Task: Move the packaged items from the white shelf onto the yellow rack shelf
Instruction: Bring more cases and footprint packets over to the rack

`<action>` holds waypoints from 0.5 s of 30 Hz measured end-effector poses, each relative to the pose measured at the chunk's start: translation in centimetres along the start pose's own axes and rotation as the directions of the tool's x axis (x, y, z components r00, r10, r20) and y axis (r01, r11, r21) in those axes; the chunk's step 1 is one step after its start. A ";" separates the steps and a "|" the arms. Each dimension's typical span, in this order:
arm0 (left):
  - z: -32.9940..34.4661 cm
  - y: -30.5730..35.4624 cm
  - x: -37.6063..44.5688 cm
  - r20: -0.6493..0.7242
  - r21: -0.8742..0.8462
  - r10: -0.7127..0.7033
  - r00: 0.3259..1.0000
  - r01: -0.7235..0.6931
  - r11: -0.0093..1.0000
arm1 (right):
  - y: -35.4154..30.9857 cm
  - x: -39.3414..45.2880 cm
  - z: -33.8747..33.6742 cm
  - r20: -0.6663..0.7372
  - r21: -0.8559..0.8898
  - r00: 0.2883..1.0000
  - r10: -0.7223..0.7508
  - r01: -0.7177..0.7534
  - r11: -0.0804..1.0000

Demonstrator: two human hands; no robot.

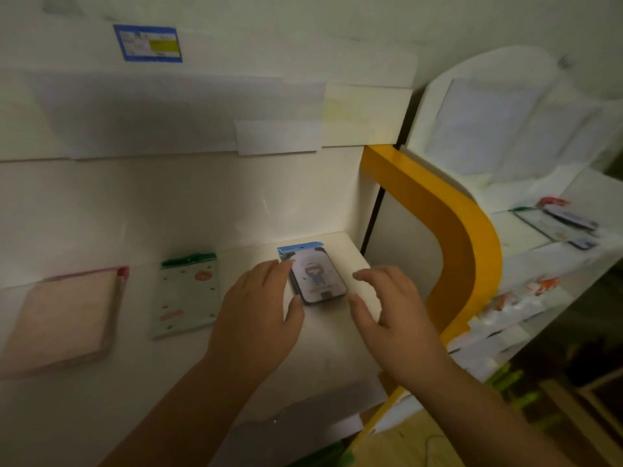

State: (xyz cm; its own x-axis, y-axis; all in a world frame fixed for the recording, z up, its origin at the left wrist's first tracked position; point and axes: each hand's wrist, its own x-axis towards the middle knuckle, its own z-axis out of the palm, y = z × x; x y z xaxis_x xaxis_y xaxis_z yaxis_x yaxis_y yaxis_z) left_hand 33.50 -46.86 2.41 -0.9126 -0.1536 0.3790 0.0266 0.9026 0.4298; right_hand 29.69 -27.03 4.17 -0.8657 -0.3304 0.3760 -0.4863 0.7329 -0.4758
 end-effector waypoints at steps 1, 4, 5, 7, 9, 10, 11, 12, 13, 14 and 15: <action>-0.4 0.9 0.1 -0.009 -0.025 0.011 1.000 -0.012 1.000 | 0.4 -0.6 -1.2 -0.019 0.032 0.999 -0.028 0.028 0.999; -1.4 4.7 0.4 -0.059 -0.042 0.078 0.995 -0.081 0.996 | 2.3 -2.5 -5.5 -0.109 0.097 0.991 -0.078 0.089 0.991; -1.5 6.3 0.5 -0.082 -0.045 0.113 0.990 -0.117 0.992 | 3.2 -3.1 -6.9 -0.146 0.110 0.986 -0.083 0.099 0.989; -1.4 9.7 0.6 -0.107 -0.077 0.156 0.982 -0.165 0.983 | 5.4 -3.8 -9.3 -0.219 0.110 0.974 -0.053 0.078 0.991; -0.9 13.6 0.5 -0.101 -0.107 0.195 0.976 -0.206 0.973 | 8.0 -4.5 -11.1 -0.249 0.083 0.968 -0.016 0.038 0.996; -0.4 15.6 0.4 -0.101 -0.105 0.218 0.971 -0.228 0.968 | 9.3 -4.9 -11.9 -0.245 0.060 0.969 0.002 0.013 0.998; 0.2 17.6 0.2 -0.105 -0.093 0.242 0.965 -0.252 0.963 | 10.7 -5.3 -12.7 -0.235 0.034 0.972 0.018 -0.011 0.999; 1.0 19.5 0.1 -0.104 -0.075 0.265 0.959 -0.273 0.959 | 12.1 -5.8 -13.6 -0.225 0.009 0.974 0.026 -0.024 1.000; 1.9 21.5 -0.1 -0.094 -0.060 0.280 0.955 -0.286 0.956 | 13.6 -6.4 -14.5 -0.212 -0.016 0.977 0.027 -0.031 0.999; 2.9 23.3 -0.3 -0.078 -0.052 0.289 0.954 -0.293 0.955 | 15.0 -6.9 -15.5 -0.196 -0.041 0.980 0.029 -0.038 0.998; 3.9 25.1 -0.4 -0.056 -0.048 0.292 0.955 -0.295 0.954 | 16.3 -7.4 -16.6 -0.179 -0.063 0.983 0.035 -0.047 0.997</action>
State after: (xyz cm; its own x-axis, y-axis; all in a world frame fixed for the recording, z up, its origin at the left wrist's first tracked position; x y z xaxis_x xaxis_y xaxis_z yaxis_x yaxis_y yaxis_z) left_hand 32.93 -22.58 9.81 -0.8405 0.0946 0.5334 0.3144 0.8871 0.3380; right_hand 30.14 -2.75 6.76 -0.8468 -0.1927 0.4958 -0.4368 0.7837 -0.4416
